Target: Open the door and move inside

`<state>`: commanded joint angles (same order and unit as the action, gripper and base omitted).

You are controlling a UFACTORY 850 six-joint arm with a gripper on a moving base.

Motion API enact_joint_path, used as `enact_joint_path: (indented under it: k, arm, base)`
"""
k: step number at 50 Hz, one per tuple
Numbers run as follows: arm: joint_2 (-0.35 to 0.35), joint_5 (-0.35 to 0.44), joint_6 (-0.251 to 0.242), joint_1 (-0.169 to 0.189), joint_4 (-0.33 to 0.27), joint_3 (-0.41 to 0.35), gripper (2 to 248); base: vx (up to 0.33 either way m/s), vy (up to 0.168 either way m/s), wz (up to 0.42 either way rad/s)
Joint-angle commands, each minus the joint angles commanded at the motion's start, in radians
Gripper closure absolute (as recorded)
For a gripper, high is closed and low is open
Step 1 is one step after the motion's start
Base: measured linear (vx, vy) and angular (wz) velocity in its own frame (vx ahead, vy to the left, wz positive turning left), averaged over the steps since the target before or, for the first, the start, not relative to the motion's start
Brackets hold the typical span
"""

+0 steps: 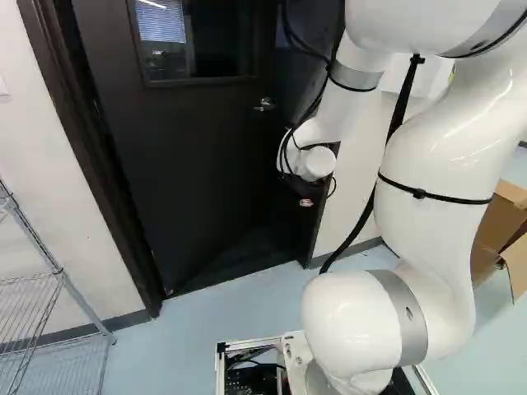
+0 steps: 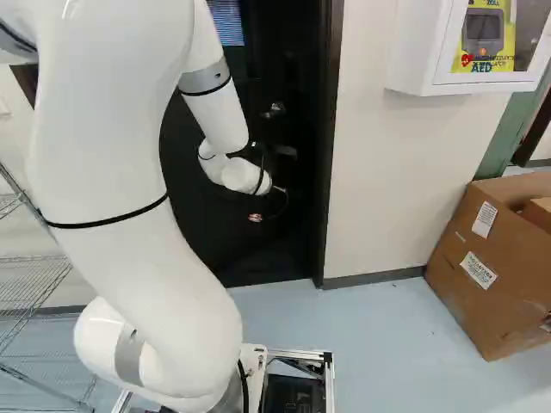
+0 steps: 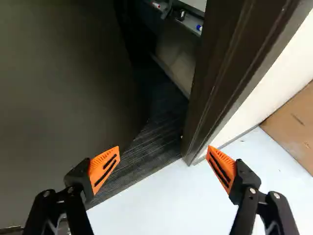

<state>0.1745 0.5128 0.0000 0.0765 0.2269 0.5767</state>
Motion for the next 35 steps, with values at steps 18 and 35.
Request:
enact_joint_path:
  k: [18,35]
  arm:
    - [0.0,0.0,0.0,0.0,0.0,0.0,3]
    - [0.0,0.0,0.0,0.0,0.0,0.0,3]
  base:
    - [0.015,0.0,-0.003]
    - [0.025,0.008,-0.012]
